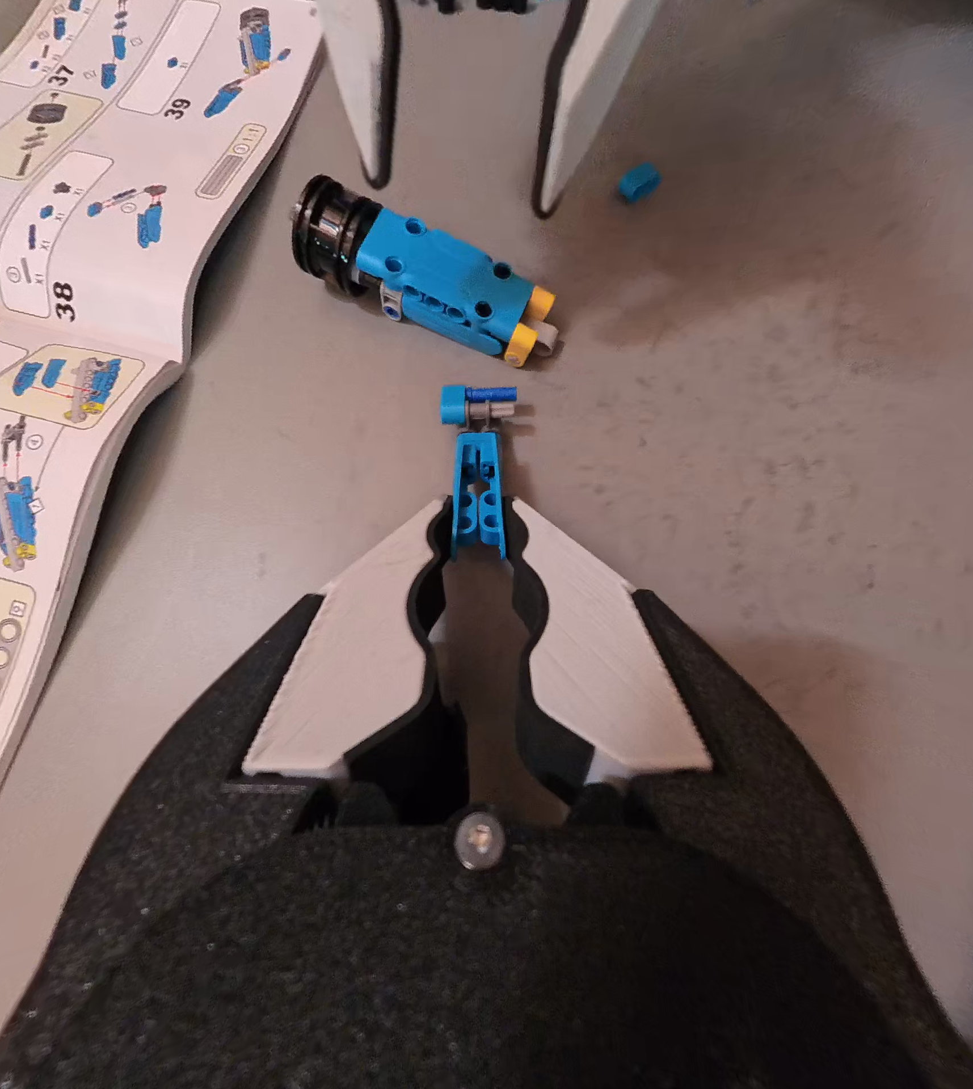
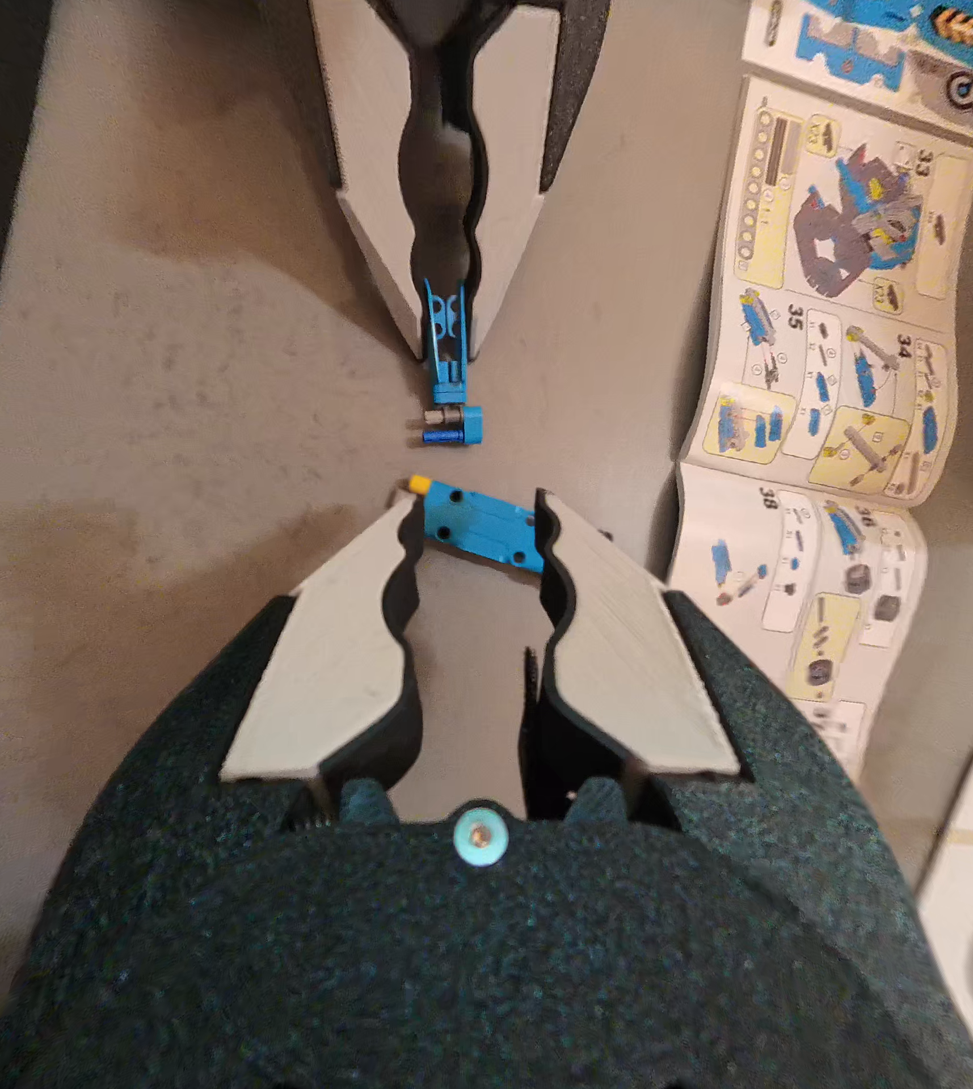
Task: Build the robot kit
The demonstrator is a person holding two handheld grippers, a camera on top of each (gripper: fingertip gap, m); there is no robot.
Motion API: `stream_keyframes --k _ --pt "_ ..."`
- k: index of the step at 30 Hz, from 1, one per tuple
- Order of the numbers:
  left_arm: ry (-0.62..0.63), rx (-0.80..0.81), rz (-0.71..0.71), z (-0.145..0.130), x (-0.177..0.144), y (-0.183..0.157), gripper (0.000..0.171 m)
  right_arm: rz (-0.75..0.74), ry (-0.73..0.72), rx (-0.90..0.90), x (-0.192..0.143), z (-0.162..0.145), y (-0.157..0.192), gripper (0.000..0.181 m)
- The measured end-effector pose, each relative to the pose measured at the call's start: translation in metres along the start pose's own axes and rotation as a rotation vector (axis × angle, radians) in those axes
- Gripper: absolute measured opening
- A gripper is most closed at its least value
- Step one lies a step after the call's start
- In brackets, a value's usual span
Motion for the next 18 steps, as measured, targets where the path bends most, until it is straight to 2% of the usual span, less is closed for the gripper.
stream_keyframes --k 2,4,7,9,11,14,15,18 --pt "-0.001 0.033 0.009 0.000 0.000 -0.001 0.015 -0.019 0.134 -0.114 0.004 -0.002 -0.008 0.038" --pt "-0.001 0.044 0.012 0.000 0.000 -0.001 0.015 -0.028 0.300 -0.207 0.008 -0.006 -0.014 0.047" --pt "-0.003 0.035 0.005 0.000 0.000 0.000 0.015 0.050 0.402 -0.318 0.022 -0.002 -0.003 0.056" --pt "-0.004 0.033 0.004 0.000 -0.001 0.000 0.015 0.010 0.473 -0.424 0.036 -0.005 -0.001 0.065" --pt "-0.003 0.033 0.009 -0.001 -0.001 0.001 0.015 -0.002 0.496 -0.490 0.044 -0.006 0.005 0.047" --pt "-0.001 0.013 0.024 -0.001 -0.001 0.003 0.015 -0.014 0.458 -0.430 0.042 -0.002 0.012 0.026" --pt "-0.001 0.002 0.024 -0.001 -0.001 0.004 0.015 0.008 0.462 -0.363 0.041 -0.005 0.018 0.025" --pt "0.000 -0.008 0.034 -0.001 0.000 0.004 0.015 -0.131 0.446 -0.233 0.036 -0.013 0.025 0.025"
Point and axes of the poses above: each gripper's, where its closed fingertips meet, x out along the fingers, z out of its top, y = z × x across the jaws, the point moved 7 cm from there along -x, back along the fingers, and after that the axes turned 9 degrees about x, right-handed, at the moved point
